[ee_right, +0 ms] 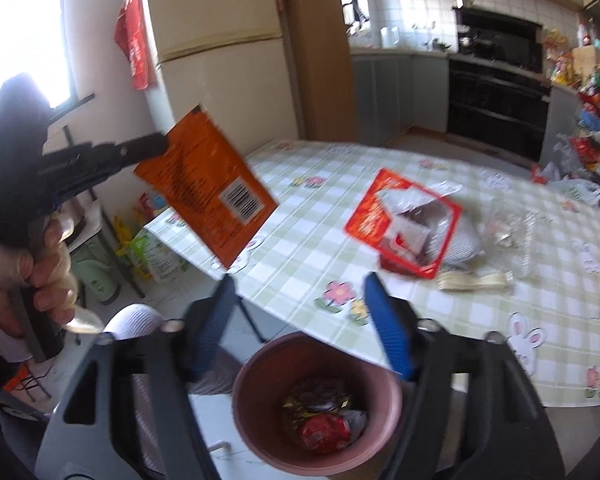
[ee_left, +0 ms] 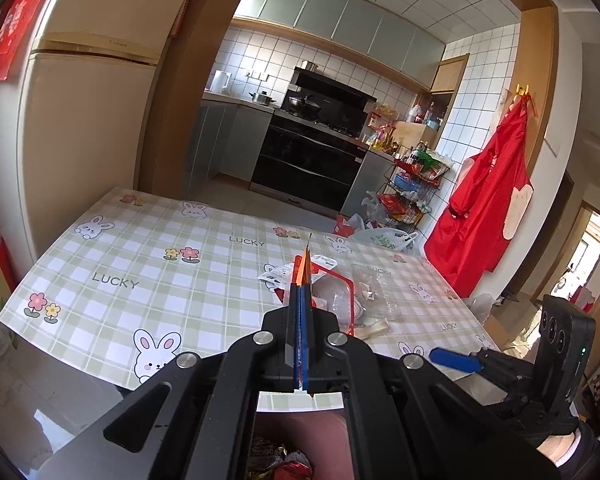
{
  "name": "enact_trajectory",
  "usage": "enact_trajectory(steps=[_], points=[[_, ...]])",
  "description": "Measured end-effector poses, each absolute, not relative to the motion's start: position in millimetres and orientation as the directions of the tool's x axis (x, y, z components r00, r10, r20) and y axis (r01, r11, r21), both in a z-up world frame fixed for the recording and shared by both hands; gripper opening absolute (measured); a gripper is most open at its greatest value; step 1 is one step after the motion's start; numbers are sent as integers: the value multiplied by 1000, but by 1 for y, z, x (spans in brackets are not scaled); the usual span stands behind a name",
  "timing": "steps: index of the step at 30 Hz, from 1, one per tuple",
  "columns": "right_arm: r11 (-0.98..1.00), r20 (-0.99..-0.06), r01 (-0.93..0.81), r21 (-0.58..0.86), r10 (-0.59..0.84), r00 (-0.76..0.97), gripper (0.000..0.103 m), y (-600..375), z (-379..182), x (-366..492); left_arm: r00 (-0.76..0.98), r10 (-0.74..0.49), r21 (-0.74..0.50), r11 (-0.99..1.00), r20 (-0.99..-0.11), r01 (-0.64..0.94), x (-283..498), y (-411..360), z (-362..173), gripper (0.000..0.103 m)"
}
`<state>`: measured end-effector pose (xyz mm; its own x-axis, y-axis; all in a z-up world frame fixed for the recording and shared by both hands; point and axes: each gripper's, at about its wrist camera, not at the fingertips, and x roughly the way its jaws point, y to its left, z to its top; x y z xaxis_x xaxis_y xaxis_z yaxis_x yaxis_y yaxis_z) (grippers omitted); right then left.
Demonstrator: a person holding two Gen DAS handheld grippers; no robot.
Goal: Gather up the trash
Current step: 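Lower the orange packet over the pink bin and open the left tool, then reach the left tool to the red-labelled plastic tray and grasp its rim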
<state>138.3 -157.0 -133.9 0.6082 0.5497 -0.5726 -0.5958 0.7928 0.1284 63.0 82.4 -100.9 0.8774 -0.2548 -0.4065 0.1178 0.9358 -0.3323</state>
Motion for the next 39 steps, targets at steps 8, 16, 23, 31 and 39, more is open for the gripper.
enact_trajectory(steps=[8,16,23,31,39], points=[[872,-495,-488,36,439,750,97,-190,-106,131,864,-300,-323,931,-404,172,53,62,-91,0],[909,-477,-415,42,383,791,97,-219,-105,130,818,-351,-305,925,-456,227,52,26,-99,0],[920,-477,-388,62,368,798,97,-236,-111,132,743,-403,-321,910,-534,263,63,0,-123,1],[932,-486,-354,77,345,803,97,-245,-117,136,738,-390,-330,914,-551,237,70,5,-131,64],[942,-509,-329,65,315,801,97,-244,-129,141,754,-339,-306,933,-563,191,74,19,-138,76]])
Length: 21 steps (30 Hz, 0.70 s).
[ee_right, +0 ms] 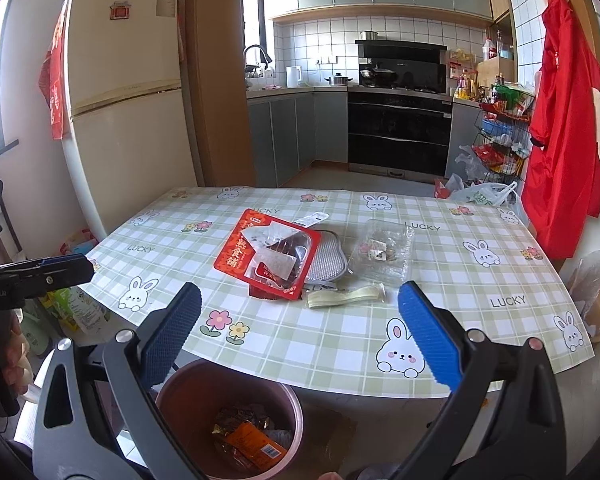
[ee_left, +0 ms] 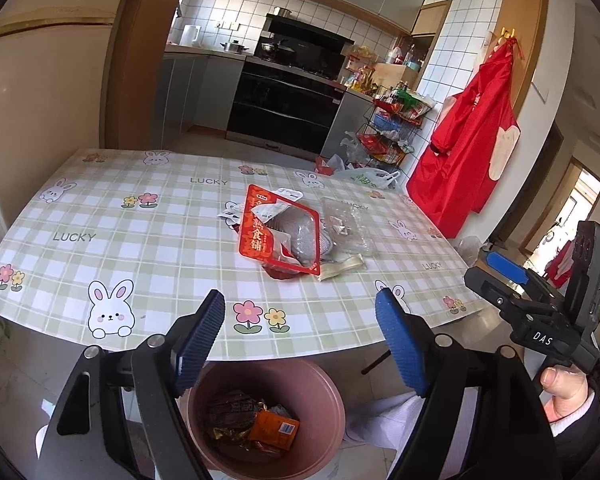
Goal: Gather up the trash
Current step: 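Reach the left tool to the red-labelled plastic tray and grasp its rim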
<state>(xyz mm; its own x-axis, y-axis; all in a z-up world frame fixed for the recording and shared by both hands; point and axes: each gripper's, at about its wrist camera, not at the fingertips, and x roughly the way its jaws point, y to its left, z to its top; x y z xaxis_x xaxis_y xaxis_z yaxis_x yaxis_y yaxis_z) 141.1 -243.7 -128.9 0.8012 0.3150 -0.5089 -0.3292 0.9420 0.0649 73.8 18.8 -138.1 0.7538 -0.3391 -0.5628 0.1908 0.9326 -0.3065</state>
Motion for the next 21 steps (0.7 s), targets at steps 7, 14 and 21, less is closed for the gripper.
enact_trajectory(steps=[7,14,21], points=[[966,-548,-259,21,228,805,97,-244,-146,152,729,-339,-314,933,-595,177,92,25,-152,76],[970,-557,-235,65,230,798,97,-258,-164,168,683,-364,-353,921,-634,164,144,28,-175,69],[977,-600,-199,72,202,774,97,-275,-189,194,614,-417,-450,886,-670,111,214,26,-217,55]])
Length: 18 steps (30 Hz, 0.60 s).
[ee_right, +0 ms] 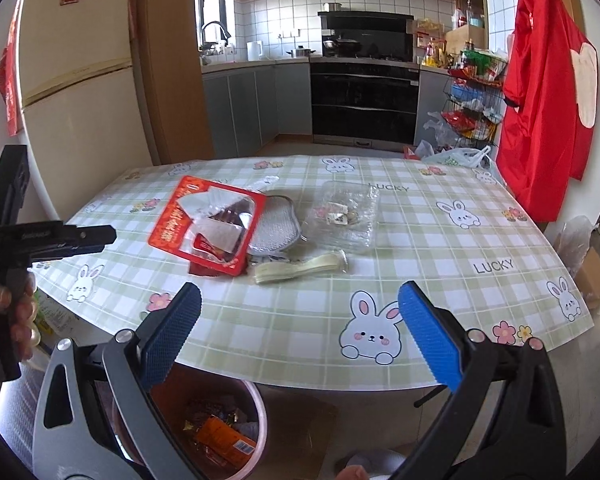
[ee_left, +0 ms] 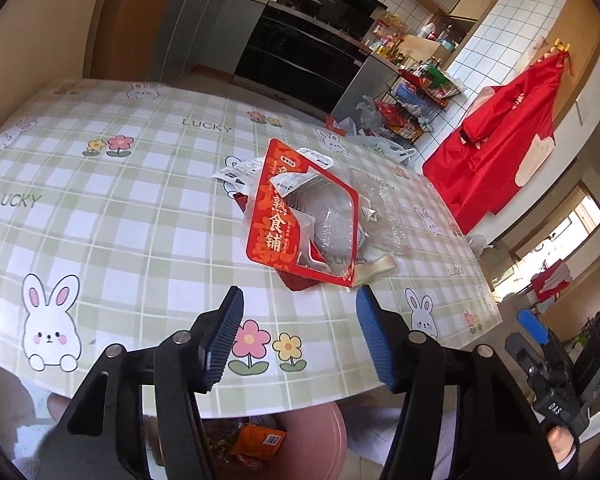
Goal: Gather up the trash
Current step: 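Reach the left tool to the red-labelled plastic tray and grasp its rim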
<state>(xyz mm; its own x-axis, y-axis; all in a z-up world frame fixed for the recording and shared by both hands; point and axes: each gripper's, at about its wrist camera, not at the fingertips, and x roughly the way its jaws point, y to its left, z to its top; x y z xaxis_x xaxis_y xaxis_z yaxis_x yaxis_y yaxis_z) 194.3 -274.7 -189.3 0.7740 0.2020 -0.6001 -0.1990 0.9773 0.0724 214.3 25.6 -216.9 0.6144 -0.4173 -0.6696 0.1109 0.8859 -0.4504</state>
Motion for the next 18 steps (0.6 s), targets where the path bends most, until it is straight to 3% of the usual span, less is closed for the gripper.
enact_trajectory(steps=[16,17,18], points=[[983,-701,-110,149,183,690,97,-299,-244,263,544,-452,-524,852,-707,26,309,23,-279,54],[977,-712,-124,171,210,670,97,-299,-247,267,546,-455,-529,848,-704,26,310,23,-281,54],[972,-728,-140,186,232,645,97,-298,-251,272,549,-456,-531,847,-700,26,310,23,-282,46]])
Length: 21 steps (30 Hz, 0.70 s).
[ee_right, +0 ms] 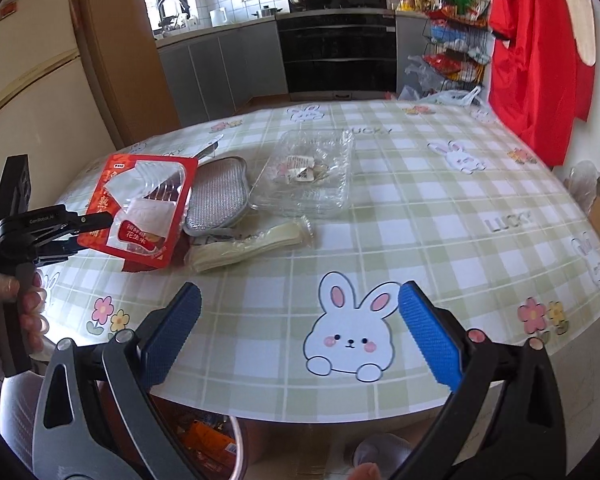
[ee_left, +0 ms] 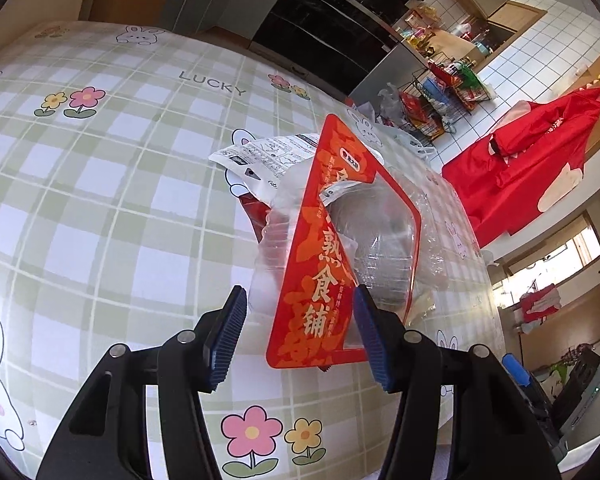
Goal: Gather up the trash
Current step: 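Reach the left tool to the red-labelled plastic tray and grasp its rim, then lift the plastic tray with the left tool while the right tool grasps the white wrapped stick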
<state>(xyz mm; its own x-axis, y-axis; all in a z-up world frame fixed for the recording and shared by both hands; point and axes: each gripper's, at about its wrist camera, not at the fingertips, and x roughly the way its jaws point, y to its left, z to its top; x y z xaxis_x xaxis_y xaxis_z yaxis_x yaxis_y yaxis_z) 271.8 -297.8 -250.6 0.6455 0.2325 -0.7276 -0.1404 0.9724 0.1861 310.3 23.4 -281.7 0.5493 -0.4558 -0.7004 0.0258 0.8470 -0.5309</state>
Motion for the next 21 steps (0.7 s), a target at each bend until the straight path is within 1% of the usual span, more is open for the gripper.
enact_trajectory(steps=[4,10,16,21], points=[[979,-761,-147,143,204,616,97,-290,-258,284,570,-472,-573,819,-673,1,305,31,-281,39],[984,-773,-112,140,179,608,97,-285,-267,307,637,-473,-600,800,-609,21,290,45,-256,37],[991,-792,-76,110,134,596,97,-268,-276,338,726,-422,-588,809,-543,31,269,62,-229,36],[993,-807,-12,117,102,581,97,-252,-285,368,781,-345,-594,803,-520,-40,244,89,-222,36]])
